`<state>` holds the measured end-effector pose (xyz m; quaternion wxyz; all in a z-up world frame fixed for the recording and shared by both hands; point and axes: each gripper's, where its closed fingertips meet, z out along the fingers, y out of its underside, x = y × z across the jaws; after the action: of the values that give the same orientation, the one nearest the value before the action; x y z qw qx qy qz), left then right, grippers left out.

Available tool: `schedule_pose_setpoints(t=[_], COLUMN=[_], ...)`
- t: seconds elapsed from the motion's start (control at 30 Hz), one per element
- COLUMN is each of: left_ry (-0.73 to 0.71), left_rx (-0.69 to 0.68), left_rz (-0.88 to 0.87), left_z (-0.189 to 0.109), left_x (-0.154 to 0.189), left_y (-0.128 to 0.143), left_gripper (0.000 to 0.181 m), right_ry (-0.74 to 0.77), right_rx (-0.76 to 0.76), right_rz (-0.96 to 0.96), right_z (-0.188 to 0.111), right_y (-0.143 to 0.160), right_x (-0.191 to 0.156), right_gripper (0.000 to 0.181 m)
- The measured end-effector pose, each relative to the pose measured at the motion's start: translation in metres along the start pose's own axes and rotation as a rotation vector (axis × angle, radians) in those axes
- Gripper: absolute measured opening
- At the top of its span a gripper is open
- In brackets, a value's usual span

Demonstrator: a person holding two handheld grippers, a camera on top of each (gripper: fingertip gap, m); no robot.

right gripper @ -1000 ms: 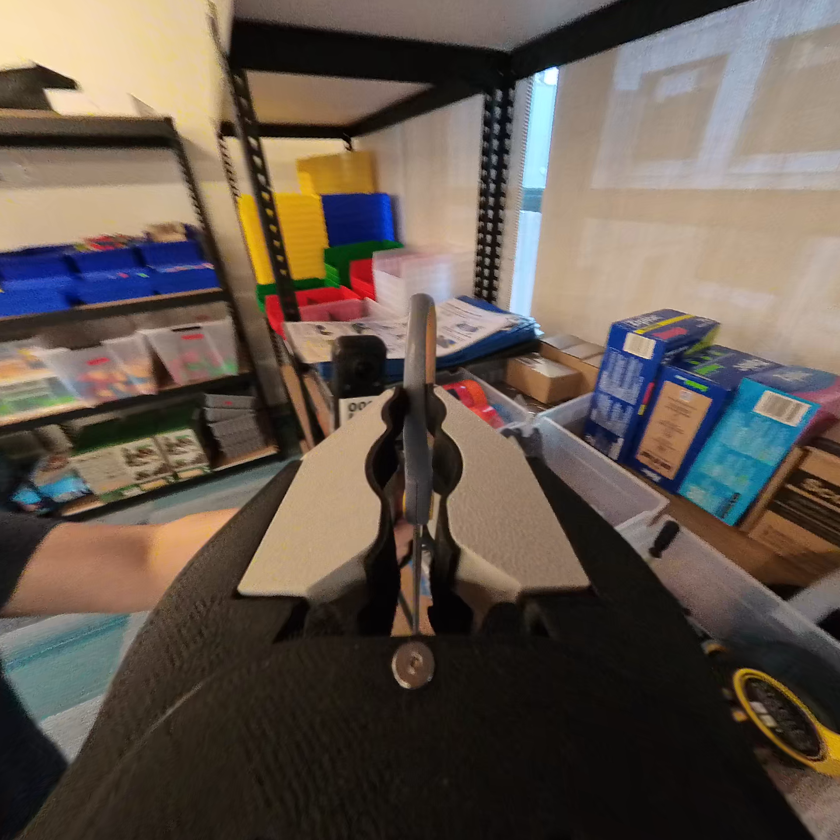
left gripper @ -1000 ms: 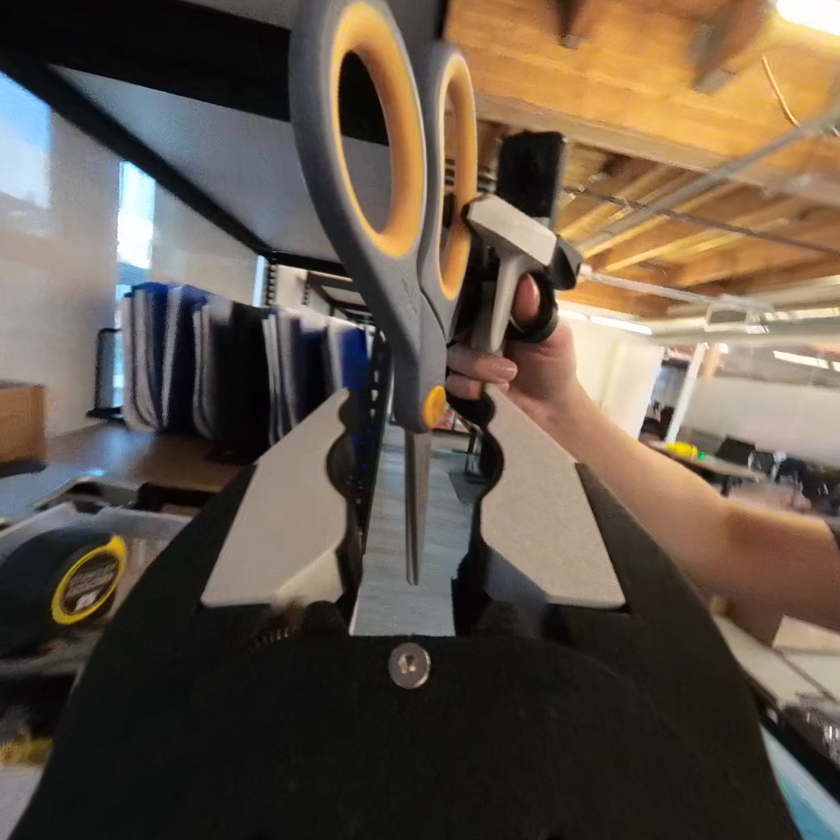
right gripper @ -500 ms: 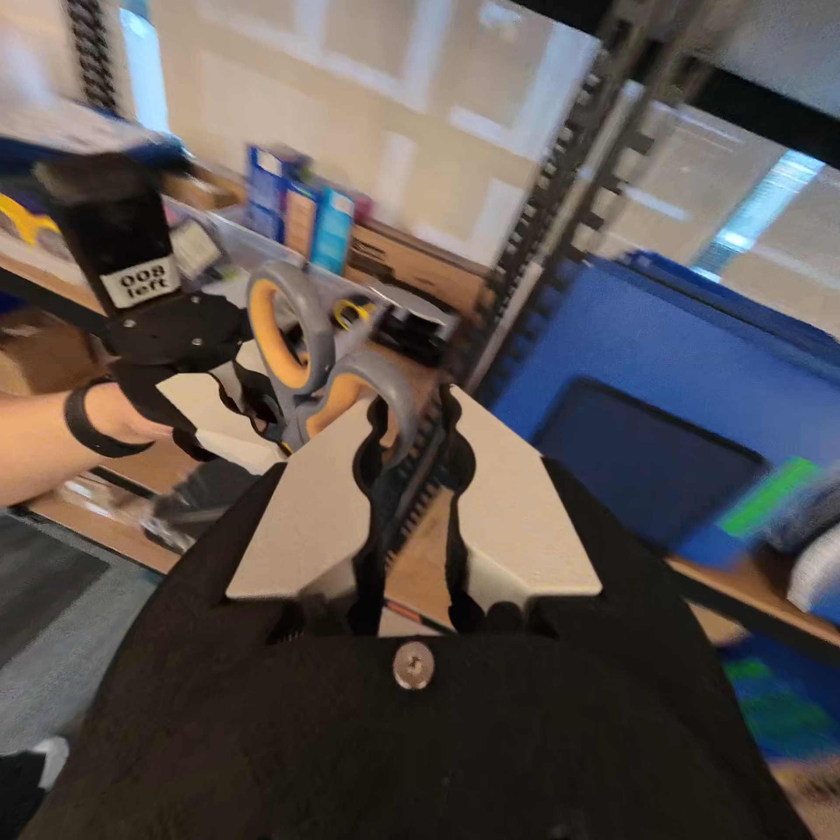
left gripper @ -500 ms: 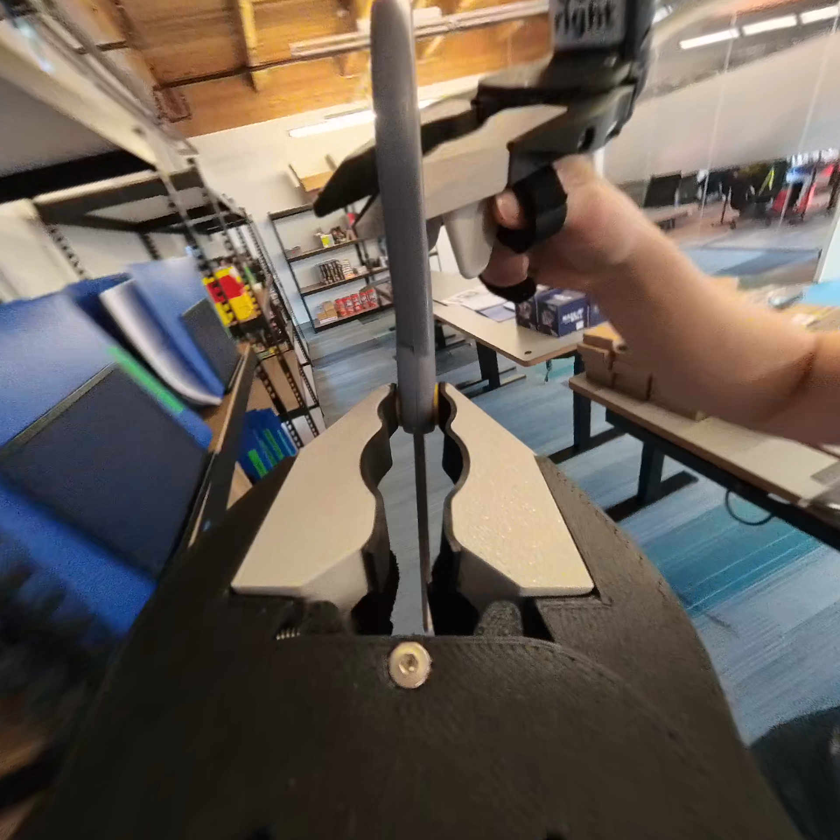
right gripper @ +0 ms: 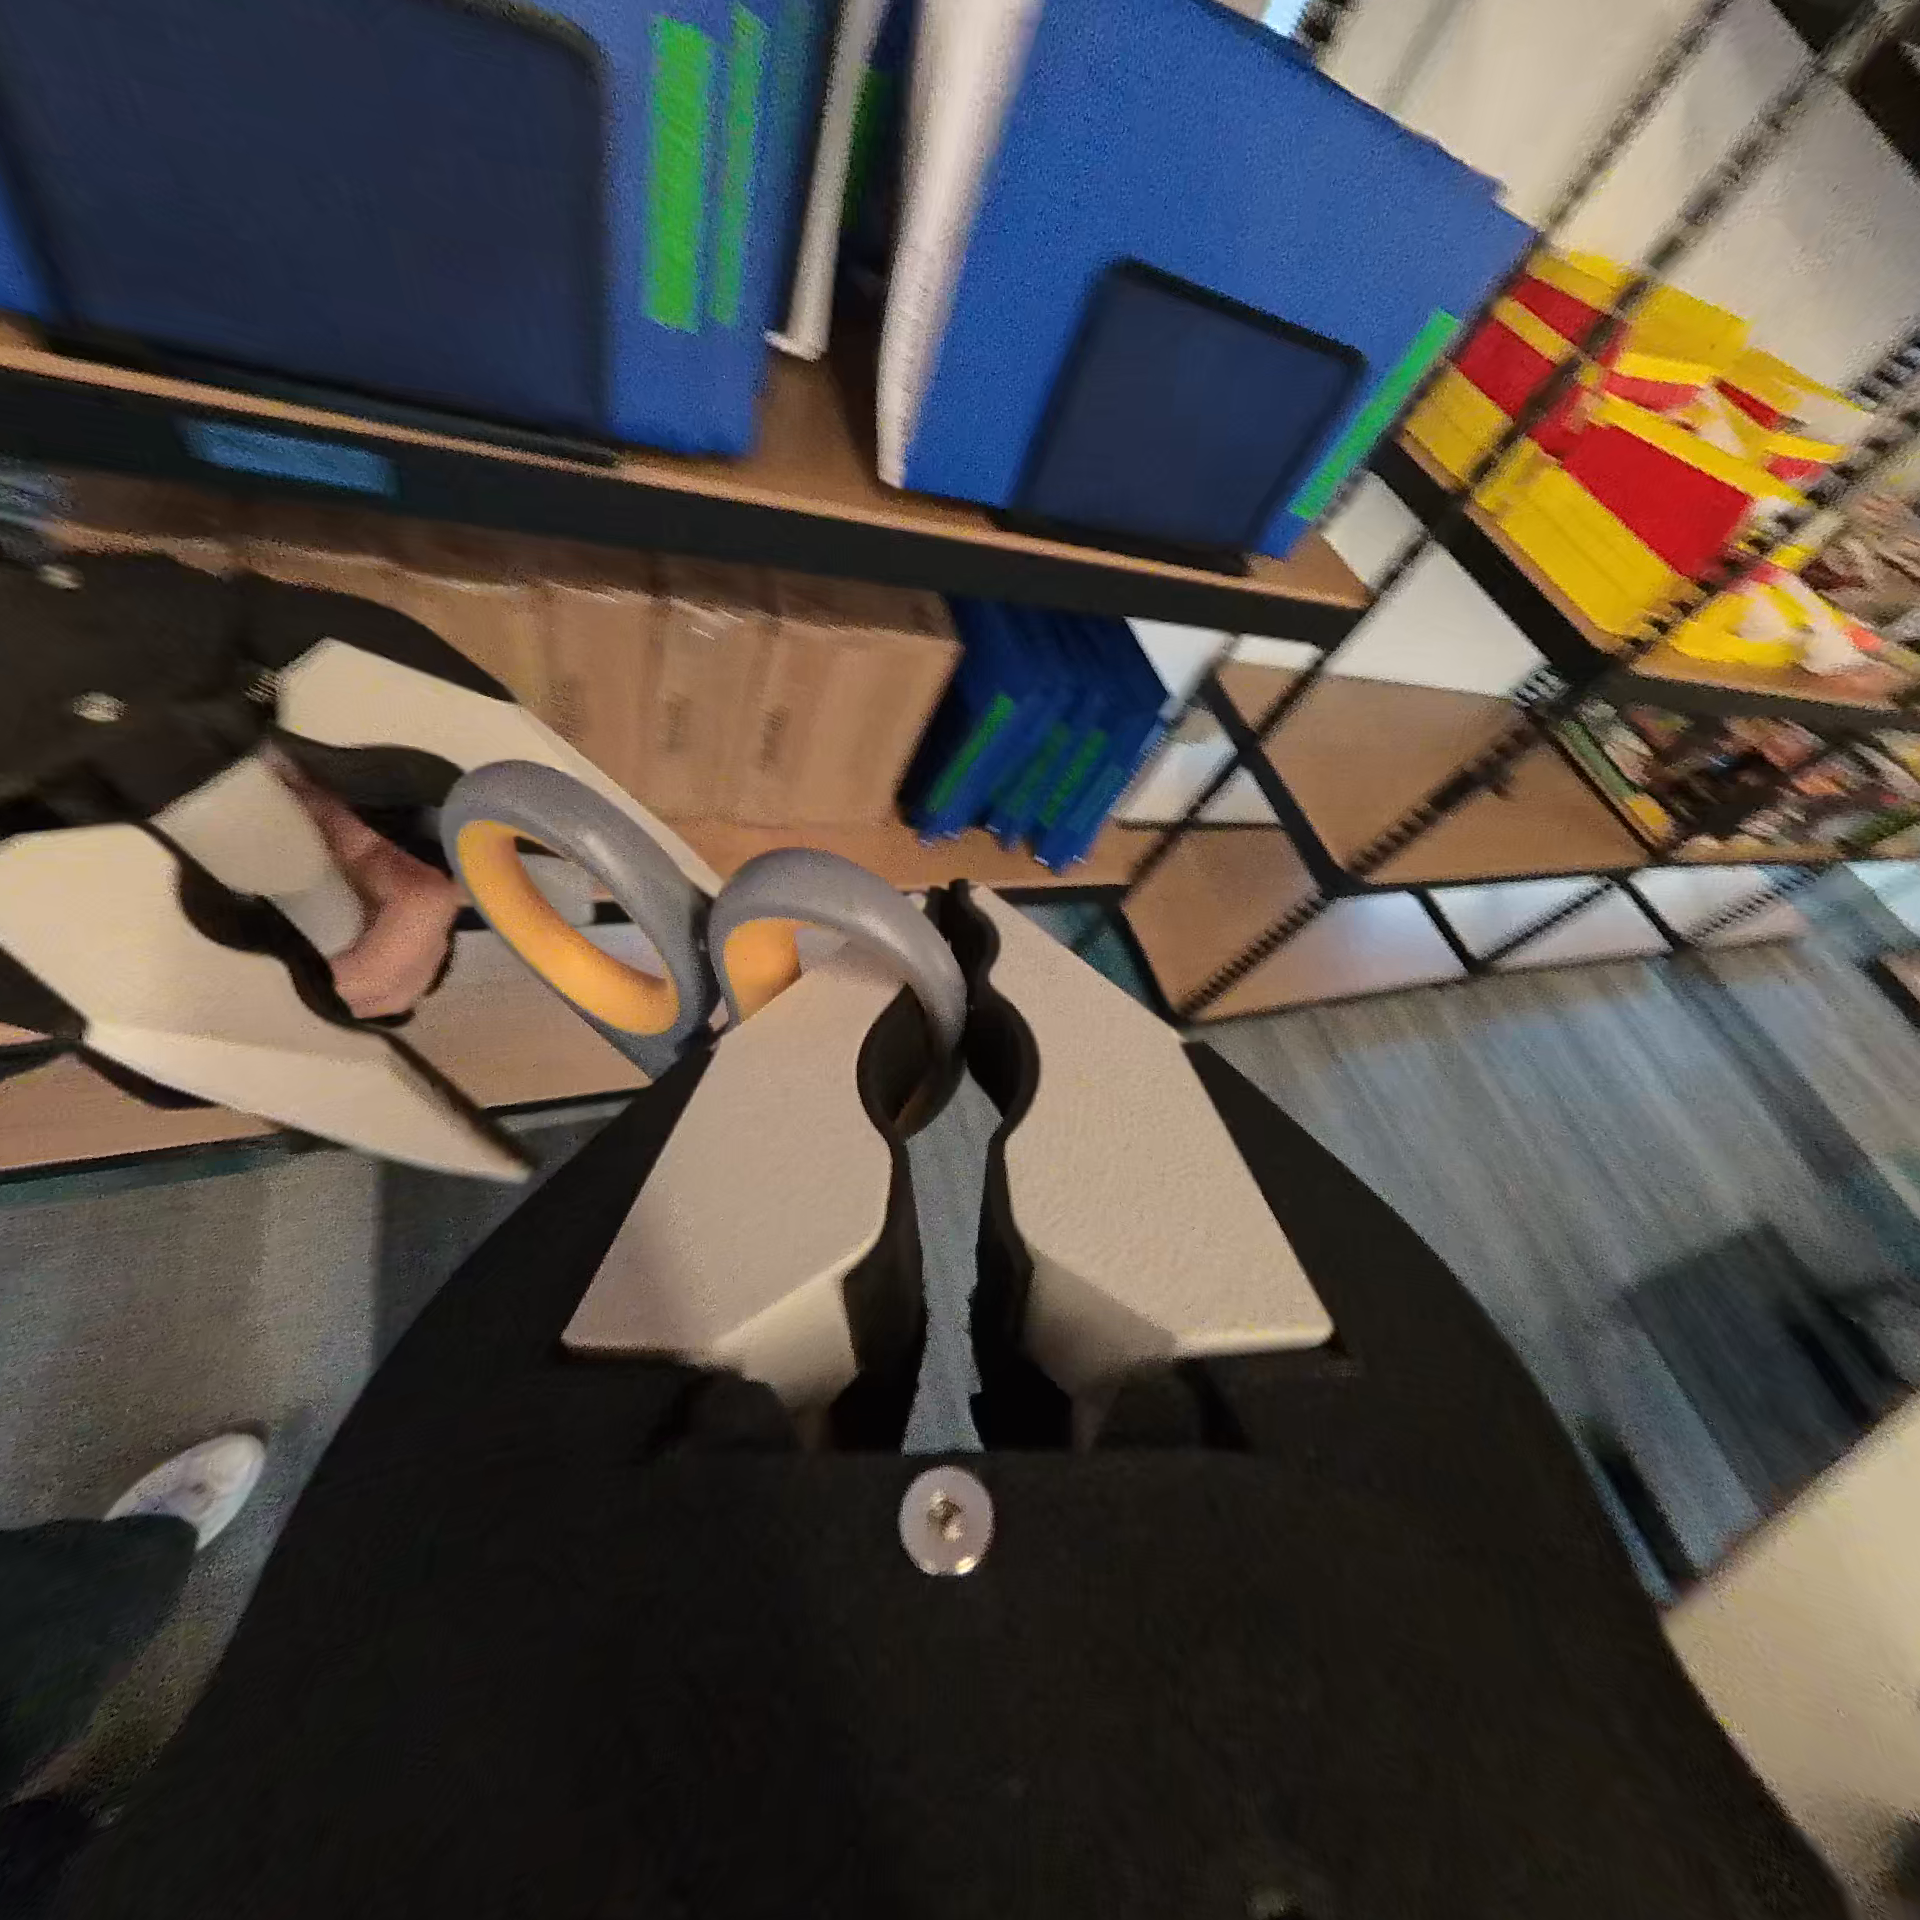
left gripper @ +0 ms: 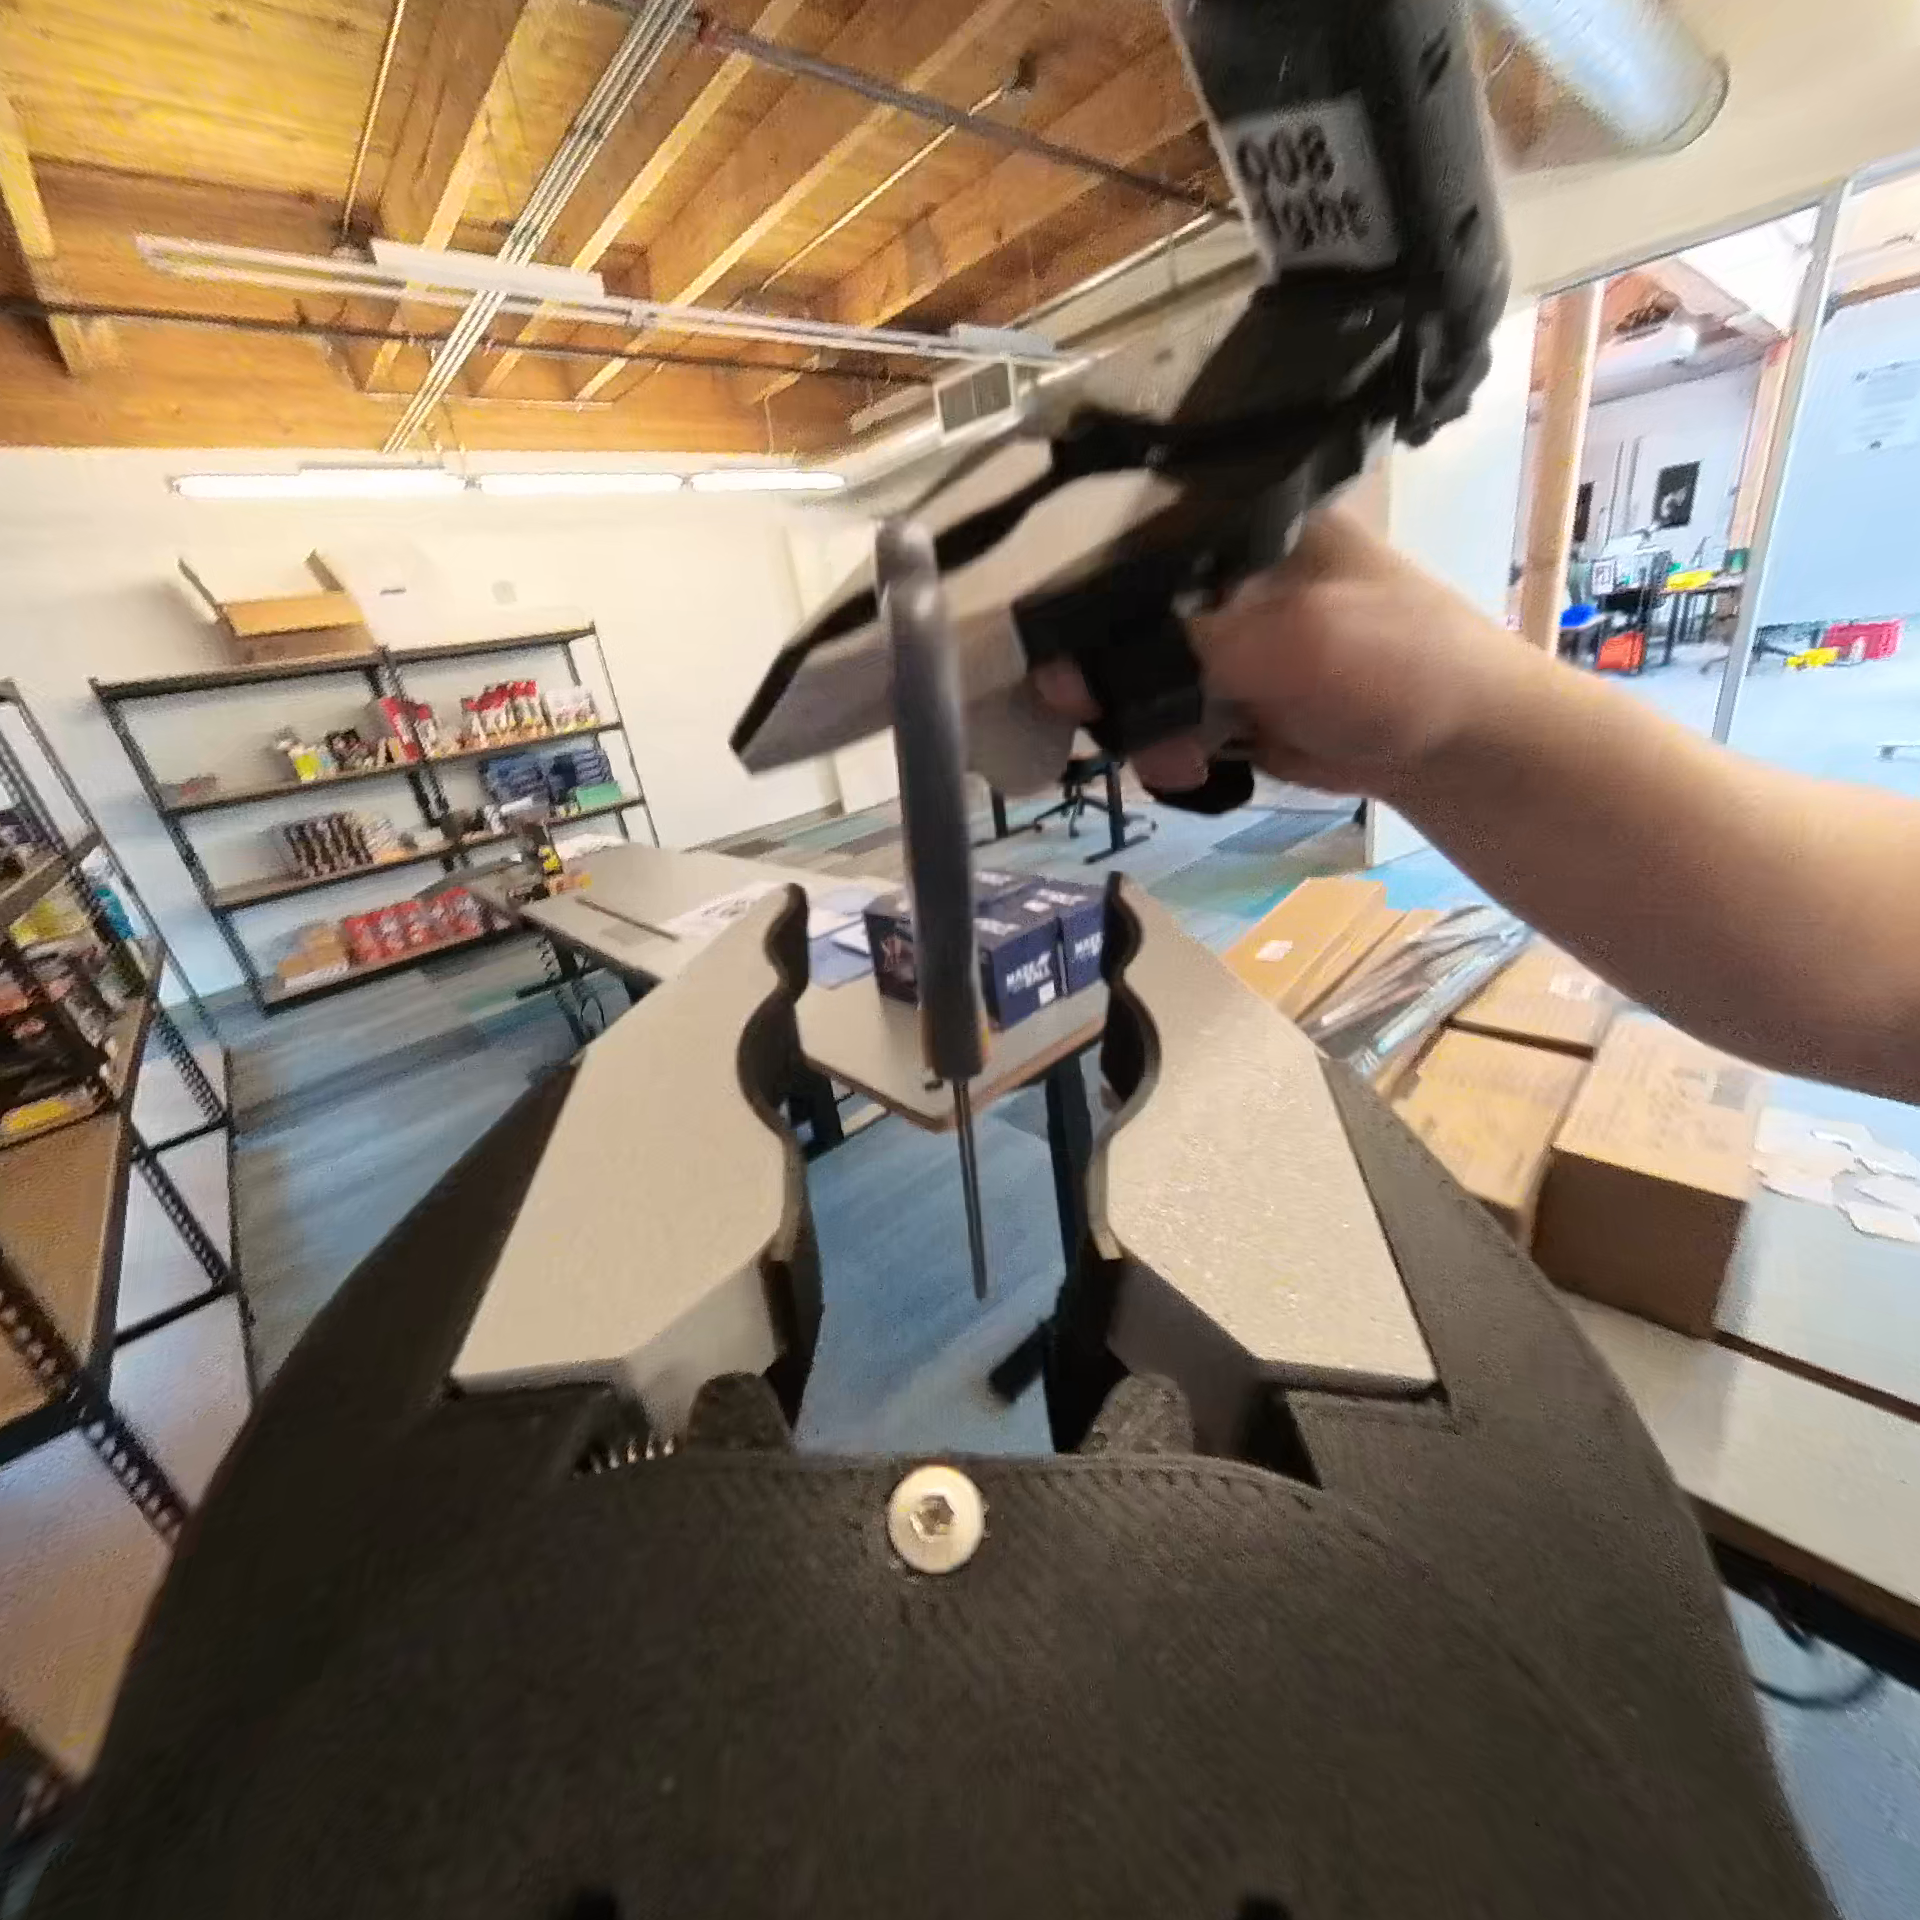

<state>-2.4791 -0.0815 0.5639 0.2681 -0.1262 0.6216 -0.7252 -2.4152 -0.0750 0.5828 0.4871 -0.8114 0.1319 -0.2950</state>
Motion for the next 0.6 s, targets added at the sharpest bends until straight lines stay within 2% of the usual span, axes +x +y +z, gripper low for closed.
schedule_pose_setpoints(t=[0.07,0.13,0.3,0.47,0.6], left_ry=[-0.027,0.006,0.109,0.24,0.369], left_rx=[0.045,0.076,0.017,0.019,-0.075], left_rz=[0.005,-0.007,-0.022,-0.11,-0.077], left_z=[0.039,0.075,0.161,0.242,0.318], left_x=[-0.029,-0.056,-0.147,-0.256,-0.321], left_y=[0.007,0.02,0.076,0.092,0.11], left_gripper=[0.029,0.007,0.006,0.005,0.005], right_ry=[0.065,0.102,0.185,0.159,0.074], right_rx=[-0.028,-0.057,-0.062,0.109,0.164], right_rz=[-0.001,0.012,0.101,0.389,0.446], right_z=[0.012,0.03,0.084,0.124,0.156], right_y=[0.026,0.051,0.101,0.126,0.147], right_x=[0.044,0.084,0.201,0.323,0.399], right_gripper=[0.0,0.0,0.0,0.0,0.0])
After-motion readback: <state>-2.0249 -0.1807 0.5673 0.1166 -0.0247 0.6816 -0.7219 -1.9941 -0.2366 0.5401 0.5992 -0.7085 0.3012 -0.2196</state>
